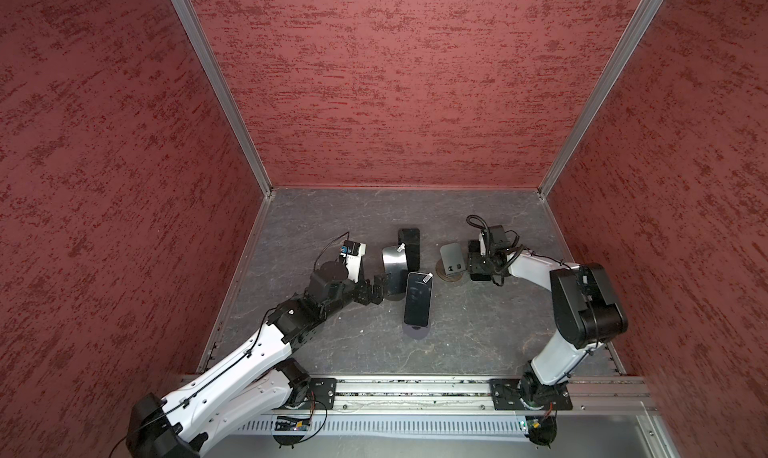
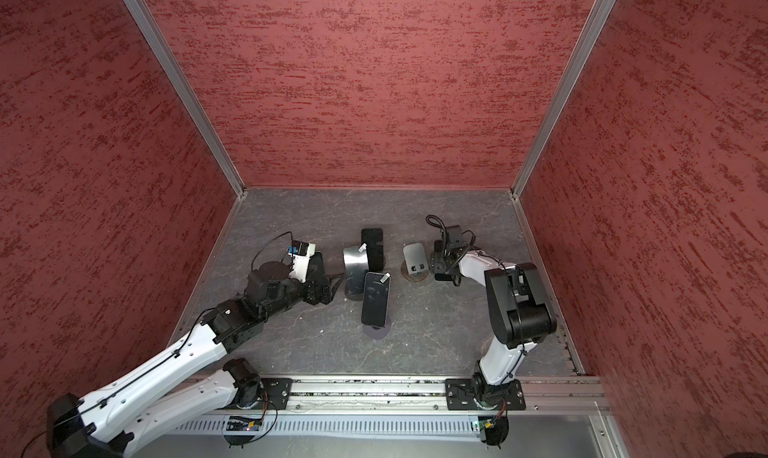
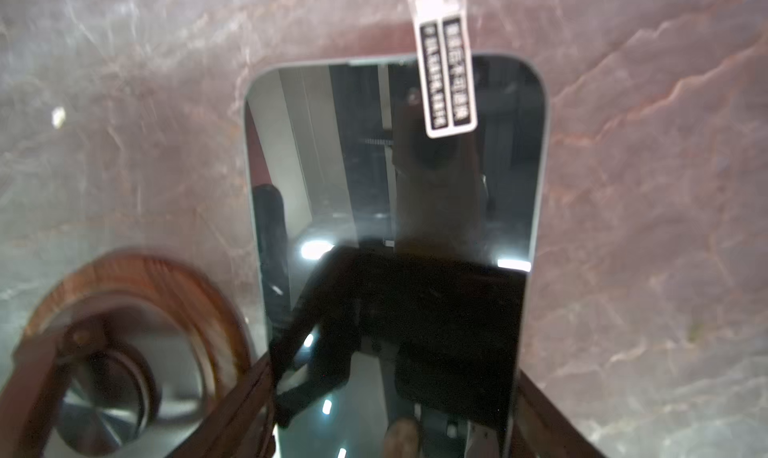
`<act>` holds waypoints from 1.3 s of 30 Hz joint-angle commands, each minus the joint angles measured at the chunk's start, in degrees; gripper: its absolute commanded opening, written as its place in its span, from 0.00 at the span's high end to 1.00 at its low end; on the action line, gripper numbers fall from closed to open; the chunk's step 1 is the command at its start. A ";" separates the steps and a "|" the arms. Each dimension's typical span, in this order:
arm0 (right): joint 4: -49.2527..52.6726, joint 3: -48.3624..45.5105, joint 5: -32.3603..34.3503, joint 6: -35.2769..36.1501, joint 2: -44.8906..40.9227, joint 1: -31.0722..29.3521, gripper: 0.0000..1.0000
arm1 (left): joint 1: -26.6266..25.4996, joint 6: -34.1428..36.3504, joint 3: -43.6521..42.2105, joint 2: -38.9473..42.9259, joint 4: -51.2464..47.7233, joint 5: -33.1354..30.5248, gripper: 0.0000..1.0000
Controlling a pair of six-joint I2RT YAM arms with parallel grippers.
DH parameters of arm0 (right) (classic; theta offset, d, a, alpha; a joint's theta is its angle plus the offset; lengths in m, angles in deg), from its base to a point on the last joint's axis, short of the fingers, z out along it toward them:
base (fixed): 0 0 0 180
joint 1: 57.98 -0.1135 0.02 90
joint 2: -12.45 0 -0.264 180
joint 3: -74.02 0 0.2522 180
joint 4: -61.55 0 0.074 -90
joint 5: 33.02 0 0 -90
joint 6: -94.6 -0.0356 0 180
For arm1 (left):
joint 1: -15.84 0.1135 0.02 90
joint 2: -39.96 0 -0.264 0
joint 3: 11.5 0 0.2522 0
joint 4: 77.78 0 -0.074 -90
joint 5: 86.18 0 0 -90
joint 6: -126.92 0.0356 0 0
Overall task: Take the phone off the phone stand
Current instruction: 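Lower the phone flat onto the table beside the stand and open the right gripper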
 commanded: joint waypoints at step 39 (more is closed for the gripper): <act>9.55 10.05 -0.95 2.54 10.93 0.59 0.22 | 0.30 -0.94 0.35 1.60 0.98 -0.75 0.00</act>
